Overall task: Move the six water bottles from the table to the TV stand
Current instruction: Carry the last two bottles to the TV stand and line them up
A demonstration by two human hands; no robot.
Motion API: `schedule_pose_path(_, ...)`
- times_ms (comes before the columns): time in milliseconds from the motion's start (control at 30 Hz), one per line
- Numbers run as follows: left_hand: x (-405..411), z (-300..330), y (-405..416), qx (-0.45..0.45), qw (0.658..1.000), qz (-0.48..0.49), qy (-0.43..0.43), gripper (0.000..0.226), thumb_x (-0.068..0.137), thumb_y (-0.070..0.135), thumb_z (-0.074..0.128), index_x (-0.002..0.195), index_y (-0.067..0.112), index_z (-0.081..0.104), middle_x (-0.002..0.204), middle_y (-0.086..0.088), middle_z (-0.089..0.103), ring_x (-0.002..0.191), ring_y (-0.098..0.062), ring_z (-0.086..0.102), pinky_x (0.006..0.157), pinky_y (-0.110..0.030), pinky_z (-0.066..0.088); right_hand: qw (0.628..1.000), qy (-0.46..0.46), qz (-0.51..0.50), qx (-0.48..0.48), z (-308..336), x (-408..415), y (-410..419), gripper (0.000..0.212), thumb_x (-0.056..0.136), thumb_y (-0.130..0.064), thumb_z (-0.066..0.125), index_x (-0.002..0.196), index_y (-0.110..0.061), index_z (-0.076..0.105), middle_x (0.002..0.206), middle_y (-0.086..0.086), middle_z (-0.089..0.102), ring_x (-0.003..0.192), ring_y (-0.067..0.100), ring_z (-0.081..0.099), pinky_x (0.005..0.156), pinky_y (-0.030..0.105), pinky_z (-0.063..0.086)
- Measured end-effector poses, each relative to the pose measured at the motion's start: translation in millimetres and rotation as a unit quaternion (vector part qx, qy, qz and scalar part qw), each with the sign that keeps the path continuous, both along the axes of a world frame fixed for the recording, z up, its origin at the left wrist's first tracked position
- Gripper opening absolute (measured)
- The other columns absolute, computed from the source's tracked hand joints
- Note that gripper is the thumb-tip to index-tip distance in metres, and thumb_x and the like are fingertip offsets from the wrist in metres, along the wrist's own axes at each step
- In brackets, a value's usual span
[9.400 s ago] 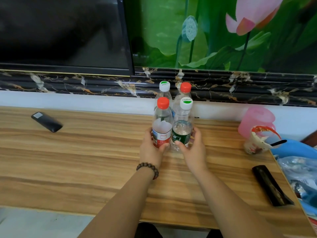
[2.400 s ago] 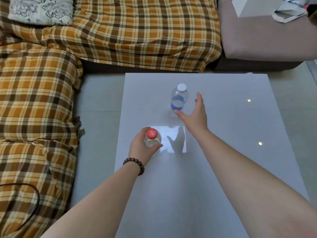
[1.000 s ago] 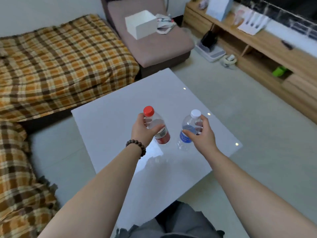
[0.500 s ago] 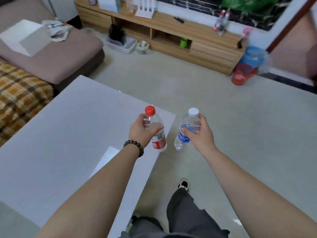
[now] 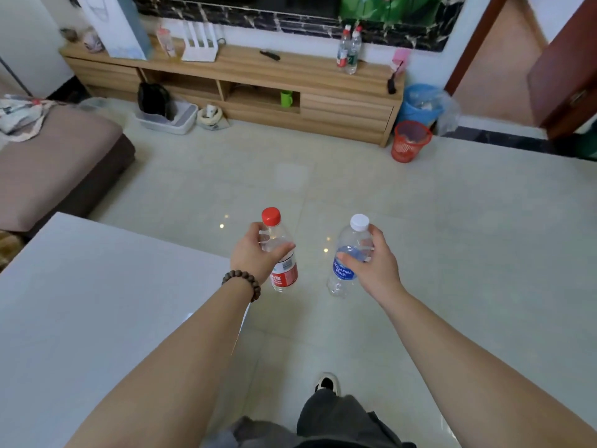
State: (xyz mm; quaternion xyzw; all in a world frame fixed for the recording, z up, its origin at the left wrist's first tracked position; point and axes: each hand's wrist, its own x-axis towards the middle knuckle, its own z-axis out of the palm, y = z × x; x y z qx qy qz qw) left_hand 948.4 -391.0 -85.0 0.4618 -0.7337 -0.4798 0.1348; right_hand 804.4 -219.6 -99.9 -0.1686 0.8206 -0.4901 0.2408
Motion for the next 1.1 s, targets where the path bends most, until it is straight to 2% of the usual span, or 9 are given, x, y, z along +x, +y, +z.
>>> schedule_pose_path(200,-77,4,-18,-0.011,1.000,-0.009,-0.017,0.056,0.072,0.045,0.076,0.116,0.023,0.049,0.109,0.005,0.059,0.095,-0.016,0.059,0.075,-0.028,0.045,1.000,0.003,-0.009,-0.014,2,-78,-19,0.070,0.071,-0.028,0.080,0.129,-0.034,0.043,0.116,-0.002,0.055,0.107,0.019,0.058,0.093,0.035,0.047)
schedule_pose_path(333,-124,-2,-47,-0.006,1.000,-0.009,-0.011,0.057,0.074,0.043,0.076,0.119,0.020,0.050,0.110,0.002,0.061,0.095,-0.016,0.060,0.070,-0.026,0.045,1.000,-0.011,-0.015,-0.018,-7,-124,-46,0.071,0.070,-0.029,0.081,0.129,-0.036,0.043,0.116,0.000,0.054,0.105,0.020,0.058,0.094,0.038,0.048)
schedule_pose_path(500,-184,-18,-96,-0.015,1.000,-0.007,-0.023,0.057,0.073,0.046,0.075,0.119,0.022,0.050,0.109,0.003,0.062,0.095,-0.017,0.061,0.079,-0.033,0.051,1.000,-0.015,-0.014,-0.012,-22,-186,-92,0.071,0.071,-0.029,0.081,0.130,-0.035,0.042,0.115,-0.001,0.053,0.105,0.020,0.057,0.096,0.040,0.049)
schedule_pose_path(667,-270,-27,-168,-0.013,1.000,-0.017,-0.009,0.055,0.073,0.045,0.076,0.116,0.021,0.052,0.108,0.003,0.062,0.094,-0.017,0.060,0.079,-0.031,0.049,1.000,-0.002,-0.024,-0.017,-26,-270,-164,0.070,0.071,-0.028,0.080,0.129,-0.036,0.043,0.114,-0.002,0.051,0.109,0.017,0.055,0.098,0.040,0.048)
schedule_pose_path(867,-391,-5,-276,-0.022,0.999,-0.042,-0.011,0.057,0.073,0.047,0.075,0.117,0.021,0.050,0.110,0.003,0.061,0.098,-0.020,0.060,0.084,-0.036,0.051,0.998,0.025,-0.054,-0.025,8,-387,-262,0.070,0.071,-0.026,0.079,0.131,-0.032,0.043,0.113,0.000,0.052,0.109,0.021,0.056,0.096,0.039,0.047)
schedule_pose_path(1100,-520,5,-359,-0.033,0.997,-0.063,0.003,0.059,0.074,0.047,0.074,0.121,0.021,0.049,0.112,0.003,0.060,0.099,-0.019,0.059,0.086,-0.036,0.050,0.996,0.037,-0.080,-0.025,8,-507,-335,0.072,0.071,-0.027,0.081,0.132,-0.028,0.043,0.116,0.004,0.054,0.108,0.022,0.056,0.095,0.038,0.047)
